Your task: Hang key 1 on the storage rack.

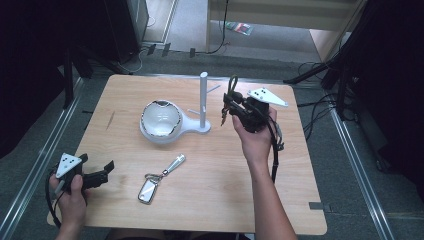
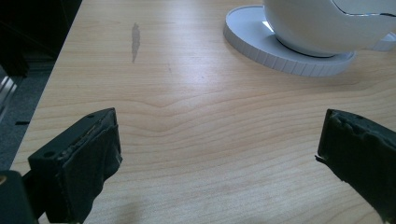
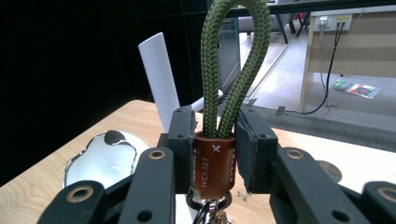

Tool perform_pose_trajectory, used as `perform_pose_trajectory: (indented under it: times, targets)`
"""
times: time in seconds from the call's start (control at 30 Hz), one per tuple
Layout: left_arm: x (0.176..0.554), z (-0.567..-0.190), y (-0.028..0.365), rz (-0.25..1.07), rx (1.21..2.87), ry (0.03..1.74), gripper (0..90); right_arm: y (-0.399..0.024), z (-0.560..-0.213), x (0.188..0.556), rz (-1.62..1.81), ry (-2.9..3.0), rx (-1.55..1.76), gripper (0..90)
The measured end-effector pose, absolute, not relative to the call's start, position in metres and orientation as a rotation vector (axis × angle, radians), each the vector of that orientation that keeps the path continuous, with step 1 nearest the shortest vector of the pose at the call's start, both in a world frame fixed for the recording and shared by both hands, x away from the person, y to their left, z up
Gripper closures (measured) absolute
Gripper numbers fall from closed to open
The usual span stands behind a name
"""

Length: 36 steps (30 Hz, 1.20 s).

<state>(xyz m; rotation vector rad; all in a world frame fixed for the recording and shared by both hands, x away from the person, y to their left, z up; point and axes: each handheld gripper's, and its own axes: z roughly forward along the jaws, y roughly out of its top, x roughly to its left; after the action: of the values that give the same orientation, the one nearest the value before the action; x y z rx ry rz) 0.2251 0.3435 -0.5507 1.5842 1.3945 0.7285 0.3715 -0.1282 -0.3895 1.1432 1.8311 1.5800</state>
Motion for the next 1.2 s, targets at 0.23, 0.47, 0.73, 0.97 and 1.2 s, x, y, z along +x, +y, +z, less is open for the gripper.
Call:
perform_pose_trajectory:
  times: [0.23,0.47,0.73,0.97,1.2]
  targets:
    - [0.226,-0.551,0.343,0.723,1.584,1.398,0.0,-0.121,-0.394,0.381,1.549,1.868,1.156,69.9]
    - [0.226,-0.551,0.343,0.723,1.584,1.399,0.0,-0.116,-0.404,0.392,1.506,1.910,1.178,69.8]
    - [0.227,-0.551,0.343,0.721,1.583,1.398,0.0,-0.111,-0.407,0.400,1.498,1.963,1.160,69.9]
    - [0.227,-0.551,0.343,0.718,1.584,1.399,0.0,-0.109,-0.410,0.405,1.486,2.009,1.150,70.0]
    - [0.227,-0.551,0.343,0.716,1.585,1.400,0.0,-0.109,-0.411,0.409,1.455,2.039,1.137,69.9]
